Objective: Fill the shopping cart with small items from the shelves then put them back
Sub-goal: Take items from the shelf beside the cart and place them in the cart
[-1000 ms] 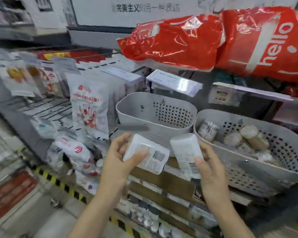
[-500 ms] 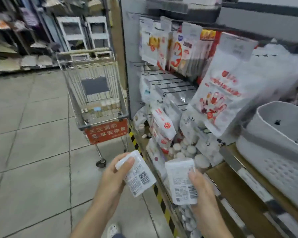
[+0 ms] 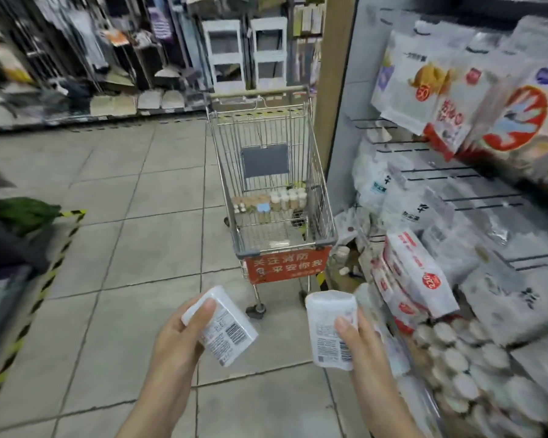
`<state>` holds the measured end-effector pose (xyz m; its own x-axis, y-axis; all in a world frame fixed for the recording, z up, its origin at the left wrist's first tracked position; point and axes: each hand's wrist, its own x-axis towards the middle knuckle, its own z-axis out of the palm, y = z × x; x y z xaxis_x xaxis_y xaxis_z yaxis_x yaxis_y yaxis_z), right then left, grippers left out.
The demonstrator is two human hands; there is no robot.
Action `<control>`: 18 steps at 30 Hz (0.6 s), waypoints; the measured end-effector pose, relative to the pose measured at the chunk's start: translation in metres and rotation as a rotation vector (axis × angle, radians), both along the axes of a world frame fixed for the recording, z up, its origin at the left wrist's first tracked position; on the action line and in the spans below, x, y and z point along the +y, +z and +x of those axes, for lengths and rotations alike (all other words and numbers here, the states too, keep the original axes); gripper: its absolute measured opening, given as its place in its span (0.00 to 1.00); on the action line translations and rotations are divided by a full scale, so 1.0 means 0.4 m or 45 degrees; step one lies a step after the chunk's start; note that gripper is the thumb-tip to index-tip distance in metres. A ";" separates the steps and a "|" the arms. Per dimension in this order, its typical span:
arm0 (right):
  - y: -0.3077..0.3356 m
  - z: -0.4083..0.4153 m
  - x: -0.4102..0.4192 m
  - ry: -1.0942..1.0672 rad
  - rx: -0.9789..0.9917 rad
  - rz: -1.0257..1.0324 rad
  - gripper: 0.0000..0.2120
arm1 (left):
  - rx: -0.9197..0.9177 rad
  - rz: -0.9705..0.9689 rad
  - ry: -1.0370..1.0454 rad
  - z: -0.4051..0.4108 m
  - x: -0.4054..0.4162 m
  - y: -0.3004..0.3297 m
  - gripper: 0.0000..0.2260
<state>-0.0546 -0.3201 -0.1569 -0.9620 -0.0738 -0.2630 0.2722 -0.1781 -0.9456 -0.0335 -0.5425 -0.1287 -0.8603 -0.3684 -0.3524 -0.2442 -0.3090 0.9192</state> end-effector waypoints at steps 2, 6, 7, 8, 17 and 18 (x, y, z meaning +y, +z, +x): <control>-0.023 -0.050 -0.023 -0.006 -0.061 -0.003 0.16 | -0.009 -0.007 0.014 -0.046 -0.038 -0.007 0.31; -0.055 -0.165 -0.042 -0.018 -0.142 0.027 0.21 | -0.041 -0.010 0.050 -0.158 -0.070 -0.030 0.32; -0.060 -0.199 -0.045 -0.016 -0.166 0.032 0.24 | -0.042 -0.001 0.058 -0.190 -0.073 -0.041 0.32; -0.073 -0.234 -0.044 -0.021 -0.182 0.027 0.23 | -0.040 -0.003 0.061 -0.223 -0.073 -0.052 0.35; -0.178 -0.621 -0.024 0.029 -0.326 0.028 0.31 | -0.136 -0.042 0.150 -0.586 -0.065 -0.132 0.22; -0.191 -0.663 -0.020 0.045 -0.350 0.027 0.30 | -0.147 -0.038 0.177 -0.631 -0.062 -0.143 0.21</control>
<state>-0.3196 -0.3280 -0.2333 -0.8511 -0.0974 -0.5160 0.5250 -0.1448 -0.8387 -0.2858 -0.5672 -0.1860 -0.7549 -0.4929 -0.4327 -0.3053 -0.3198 0.8970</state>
